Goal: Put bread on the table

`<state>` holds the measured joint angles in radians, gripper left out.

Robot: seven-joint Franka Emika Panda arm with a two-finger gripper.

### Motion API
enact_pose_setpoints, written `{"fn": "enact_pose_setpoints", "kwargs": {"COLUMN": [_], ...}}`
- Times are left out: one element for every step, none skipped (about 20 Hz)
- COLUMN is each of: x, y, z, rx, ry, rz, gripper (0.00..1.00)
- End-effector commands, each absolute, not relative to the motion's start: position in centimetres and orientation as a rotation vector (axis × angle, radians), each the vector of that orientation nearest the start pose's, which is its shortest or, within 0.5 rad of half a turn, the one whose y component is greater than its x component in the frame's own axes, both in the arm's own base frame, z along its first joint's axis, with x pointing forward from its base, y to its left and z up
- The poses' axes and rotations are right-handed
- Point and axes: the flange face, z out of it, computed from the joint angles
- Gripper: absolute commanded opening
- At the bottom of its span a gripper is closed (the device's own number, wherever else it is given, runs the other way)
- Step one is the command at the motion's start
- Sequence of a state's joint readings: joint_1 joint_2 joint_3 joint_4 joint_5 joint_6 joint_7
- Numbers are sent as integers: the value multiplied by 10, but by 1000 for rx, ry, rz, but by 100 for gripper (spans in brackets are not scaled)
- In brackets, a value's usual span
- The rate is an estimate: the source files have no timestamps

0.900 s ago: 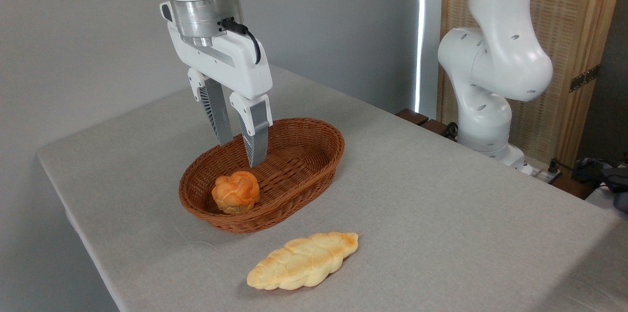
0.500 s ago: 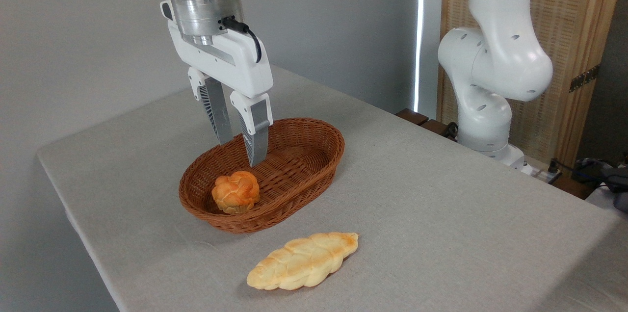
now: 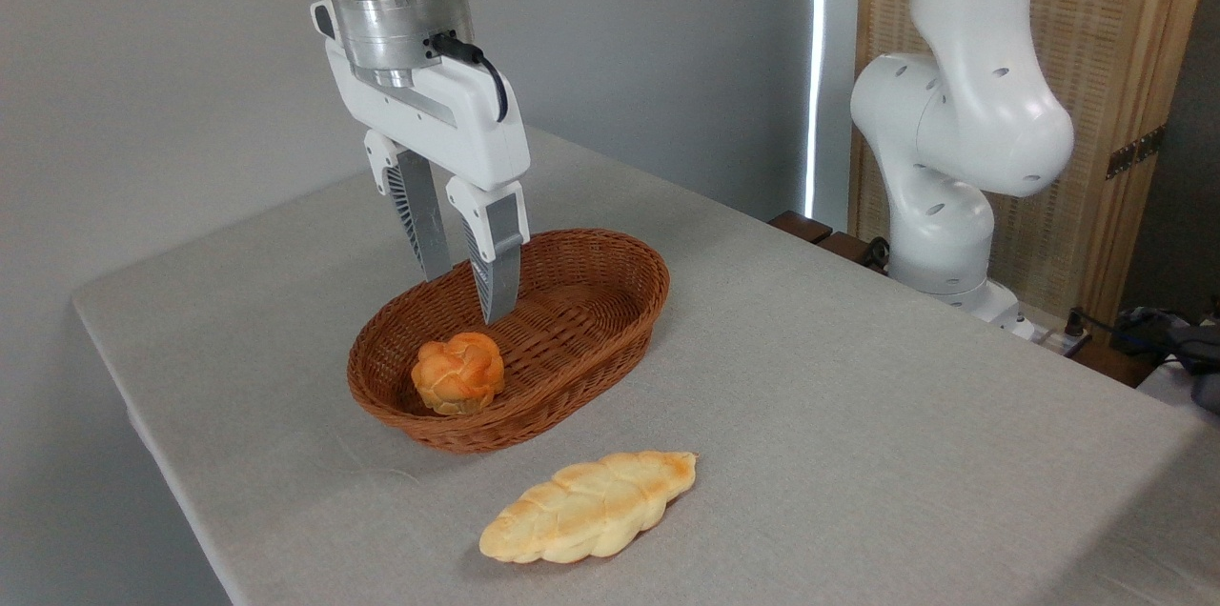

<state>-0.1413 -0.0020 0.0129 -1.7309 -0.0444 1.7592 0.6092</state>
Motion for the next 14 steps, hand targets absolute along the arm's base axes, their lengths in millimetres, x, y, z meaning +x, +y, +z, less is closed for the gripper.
{"fn": "enact_pose_setpoints", "kwargs": {"x": [559, 560, 558, 556, 552, 550, 549, 547, 547, 547, 548, 548, 548, 548], "y": [-84, -87, -95, -105, -116, -122, -125, -130, -131, -131, -132, -134, -136, -136], "z": [565, 559, 550, 540, 529, 520, 512, 507, 503, 501, 499, 496, 493, 488], "rx": [-3059, -3069, -3067, -3057, -3041, -3033, -3030, -3024, -3026, -3025, -3024, -3021, -3015, -3010], "ry": [984, 947, 955, 980, 1013, 1032, 1039, 1054, 1052, 1051, 1049, 1057, 1067, 1074], "rz": [-179, -196, -195, -188, -167, -163, -158, -159, -167, -169, -179, -183, -193, -195], "gripper": [100, 100, 100, 100, 100, 100, 100, 100, 100, 100, 100, 100, 100, 100]}}
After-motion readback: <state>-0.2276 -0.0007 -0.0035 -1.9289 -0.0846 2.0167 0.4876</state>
